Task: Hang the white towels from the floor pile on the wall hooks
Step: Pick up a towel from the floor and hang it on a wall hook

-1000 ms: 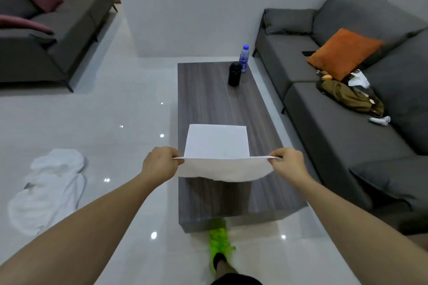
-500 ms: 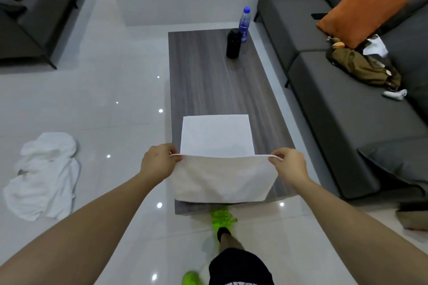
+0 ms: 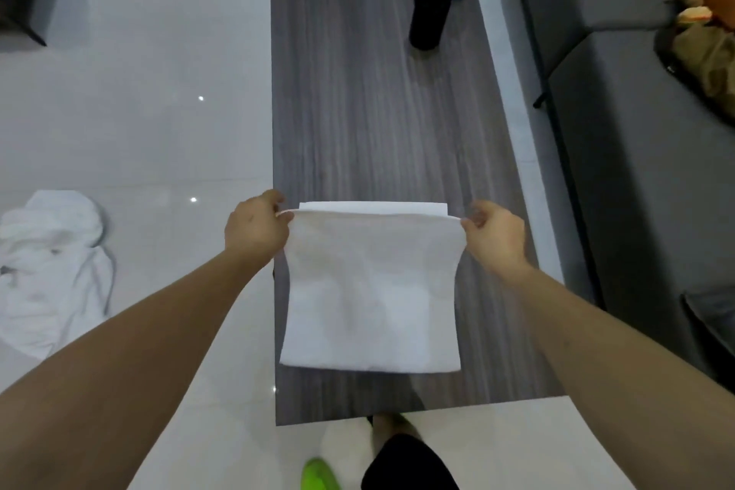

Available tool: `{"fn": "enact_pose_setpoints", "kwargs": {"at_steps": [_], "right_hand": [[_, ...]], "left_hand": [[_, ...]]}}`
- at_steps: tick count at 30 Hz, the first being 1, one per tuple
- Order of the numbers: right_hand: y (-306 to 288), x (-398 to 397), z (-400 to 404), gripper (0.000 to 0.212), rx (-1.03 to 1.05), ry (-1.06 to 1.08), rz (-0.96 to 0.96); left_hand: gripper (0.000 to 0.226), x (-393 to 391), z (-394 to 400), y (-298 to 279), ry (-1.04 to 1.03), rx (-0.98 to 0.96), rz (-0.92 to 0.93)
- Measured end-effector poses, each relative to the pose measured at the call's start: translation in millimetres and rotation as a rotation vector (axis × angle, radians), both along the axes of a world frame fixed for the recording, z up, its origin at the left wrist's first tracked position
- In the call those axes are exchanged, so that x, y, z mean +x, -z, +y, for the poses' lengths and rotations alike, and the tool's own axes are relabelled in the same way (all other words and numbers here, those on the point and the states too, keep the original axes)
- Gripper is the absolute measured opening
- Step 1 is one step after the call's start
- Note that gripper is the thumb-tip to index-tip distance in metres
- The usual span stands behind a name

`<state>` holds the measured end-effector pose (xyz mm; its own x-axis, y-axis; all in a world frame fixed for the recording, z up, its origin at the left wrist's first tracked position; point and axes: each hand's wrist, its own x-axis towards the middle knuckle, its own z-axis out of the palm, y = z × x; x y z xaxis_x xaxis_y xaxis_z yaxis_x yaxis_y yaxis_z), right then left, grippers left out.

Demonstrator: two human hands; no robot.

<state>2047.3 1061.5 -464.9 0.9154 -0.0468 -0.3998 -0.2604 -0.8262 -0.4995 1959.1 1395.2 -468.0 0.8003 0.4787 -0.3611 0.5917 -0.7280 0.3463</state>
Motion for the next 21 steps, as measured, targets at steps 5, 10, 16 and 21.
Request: {"fn": "enact_pose_setpoints", "kwargs": {"at_steps": [5, 10, 16, 21], "right_hand": [[58.2, -13.5, -2.5, 0.035, -0.048, 0.007, 0.195], [116.7, -89.6, -27.6, 0.041, -0.085, 0.07, 0.471], [153.1, -160.7, -38.4, 0.04, -0.118, 0.264, 0.586], [160.8, -192.5, -45.2, 0.026, 0.041, 0.55, 0.552]], "left_hand": [[0.043, -15.7, -8.7, 50.7, -0.073, -0.107, 0.202], [0.049, -91.1, -36.3, 107.9, -0.141, -0.218, 0.469], [0.058, -164.1, -62.1, 150.5, -0.345, -0.302, 0.544], [0.056, -187.0, -61.0, 163.3, -0.569, -0.377, 0.508]]}}
